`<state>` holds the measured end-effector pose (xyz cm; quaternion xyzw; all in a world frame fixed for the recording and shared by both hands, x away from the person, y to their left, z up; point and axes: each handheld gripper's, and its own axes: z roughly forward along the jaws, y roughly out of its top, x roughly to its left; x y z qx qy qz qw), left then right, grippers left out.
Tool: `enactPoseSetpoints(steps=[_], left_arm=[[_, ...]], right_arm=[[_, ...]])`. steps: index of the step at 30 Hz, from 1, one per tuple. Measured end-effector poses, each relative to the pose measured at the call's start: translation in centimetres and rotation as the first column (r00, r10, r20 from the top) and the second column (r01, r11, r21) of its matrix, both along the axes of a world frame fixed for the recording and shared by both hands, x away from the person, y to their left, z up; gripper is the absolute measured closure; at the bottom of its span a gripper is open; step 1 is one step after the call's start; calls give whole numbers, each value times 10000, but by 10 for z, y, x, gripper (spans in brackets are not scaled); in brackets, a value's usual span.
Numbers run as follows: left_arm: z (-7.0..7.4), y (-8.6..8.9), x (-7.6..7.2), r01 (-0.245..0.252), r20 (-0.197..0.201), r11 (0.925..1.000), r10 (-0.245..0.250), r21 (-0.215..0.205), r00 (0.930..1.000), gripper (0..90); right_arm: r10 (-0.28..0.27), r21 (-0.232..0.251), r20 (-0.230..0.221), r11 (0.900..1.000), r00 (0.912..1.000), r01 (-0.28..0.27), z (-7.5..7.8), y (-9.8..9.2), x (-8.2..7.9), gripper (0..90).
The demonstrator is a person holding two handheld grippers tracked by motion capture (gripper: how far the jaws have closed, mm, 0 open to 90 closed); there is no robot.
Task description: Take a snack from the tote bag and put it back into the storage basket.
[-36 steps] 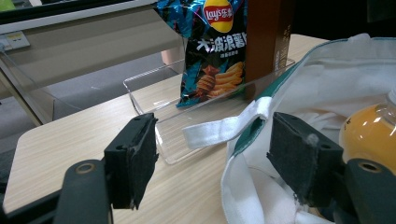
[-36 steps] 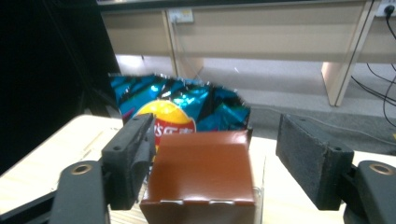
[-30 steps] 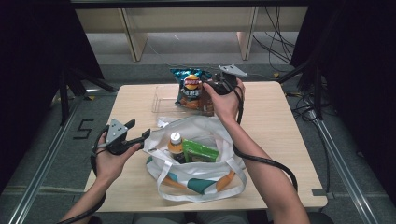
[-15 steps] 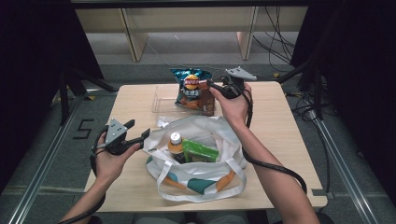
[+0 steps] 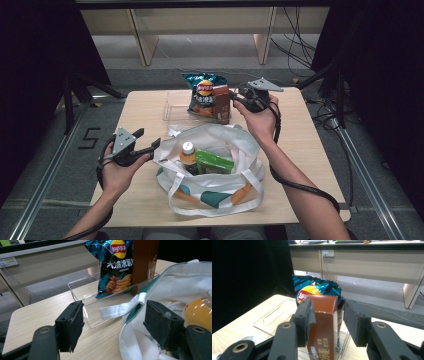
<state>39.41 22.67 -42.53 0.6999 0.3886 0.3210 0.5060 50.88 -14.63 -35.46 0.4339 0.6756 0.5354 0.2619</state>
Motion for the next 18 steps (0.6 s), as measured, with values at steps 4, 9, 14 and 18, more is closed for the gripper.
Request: enactPoseSetpoints(steps=[4, 9, 14, 18], left_arm=[[0, 0, 0, 3, -8, 10000, -3, 14, 10000, 307], [0, 1, 0, -10, -30, 10000, 10, 0, 10000, 307], [-1, 0, 0, -9, -67, 10000, 9, 63, 10000, 309], [-1, 0, 0, 8, -57, 10000, -8, 41, 10000, 309]], right_arm=[[194, -193, 56, 9996, 9998, -193, -1, -2, -4, 600], [624, -251, -22, 9977, 9980, -625, -2, -7, -11, 620], [1145, -254, -144, 9931, 9933, -1149, -2, -10, -21, 651], [1635, -433, 49, 9857, 9865, -1631, -1, -12, -31, 672]])
